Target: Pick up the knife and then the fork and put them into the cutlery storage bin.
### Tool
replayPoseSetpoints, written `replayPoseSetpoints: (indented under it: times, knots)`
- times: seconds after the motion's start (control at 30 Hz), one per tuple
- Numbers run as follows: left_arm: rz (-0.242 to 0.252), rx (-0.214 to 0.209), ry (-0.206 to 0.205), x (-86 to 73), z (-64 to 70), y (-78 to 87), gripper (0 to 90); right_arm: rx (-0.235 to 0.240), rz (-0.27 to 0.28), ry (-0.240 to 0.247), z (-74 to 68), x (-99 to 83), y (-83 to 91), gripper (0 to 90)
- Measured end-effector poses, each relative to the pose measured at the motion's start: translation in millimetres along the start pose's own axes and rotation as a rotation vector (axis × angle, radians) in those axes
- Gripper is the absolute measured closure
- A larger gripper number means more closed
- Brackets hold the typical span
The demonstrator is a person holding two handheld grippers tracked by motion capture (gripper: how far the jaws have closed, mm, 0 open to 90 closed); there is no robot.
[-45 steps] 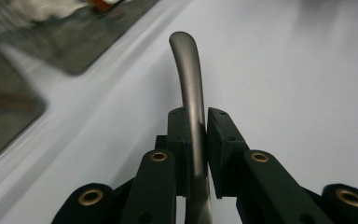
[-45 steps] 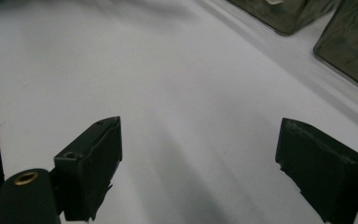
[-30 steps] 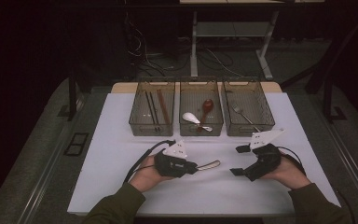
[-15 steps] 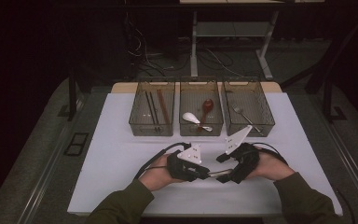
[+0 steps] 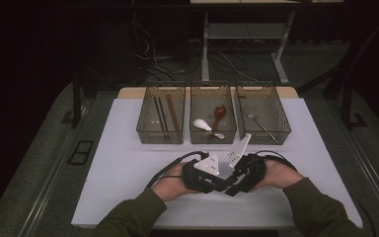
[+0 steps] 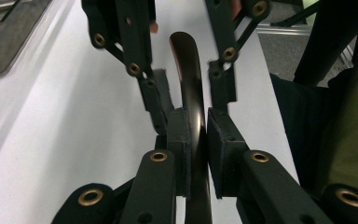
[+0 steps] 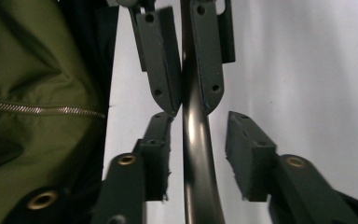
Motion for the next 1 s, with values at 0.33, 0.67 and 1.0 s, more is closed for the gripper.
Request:
replayPoseSetpoints:
  times: [0.33, 0.67, 1.0]
  knots:
    - [-0.009, 0.004, -0.023, -0.4, 0.0, -4.7, 78.8, 0.019, -0.012, 0.045, -0.8, -1.0, -0.2, 77.6]
    - [0.038, -0.007, -0.023, 3.9, -0.8, 1.8, 84.4, -0.027, -0.007, 0.104, -4.1, -1.2, 1.1, 83.2]
    - [0.066, 0.029, 0.026, -0.6, -11.1, 15.5, 83.8, -0.080, -0.001, 0.120, 3.4, -5.0, 4.3, 83.2]
Point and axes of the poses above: each handheld gripper's, and its own axes: y roughly backward along the jaws, x roughly out of its top, z roughly to its right, the point moved 6 cm from there along -y, roughly forward along the jaws, and after that the axes turned 5 degrees about x, right-handed, at the moved point
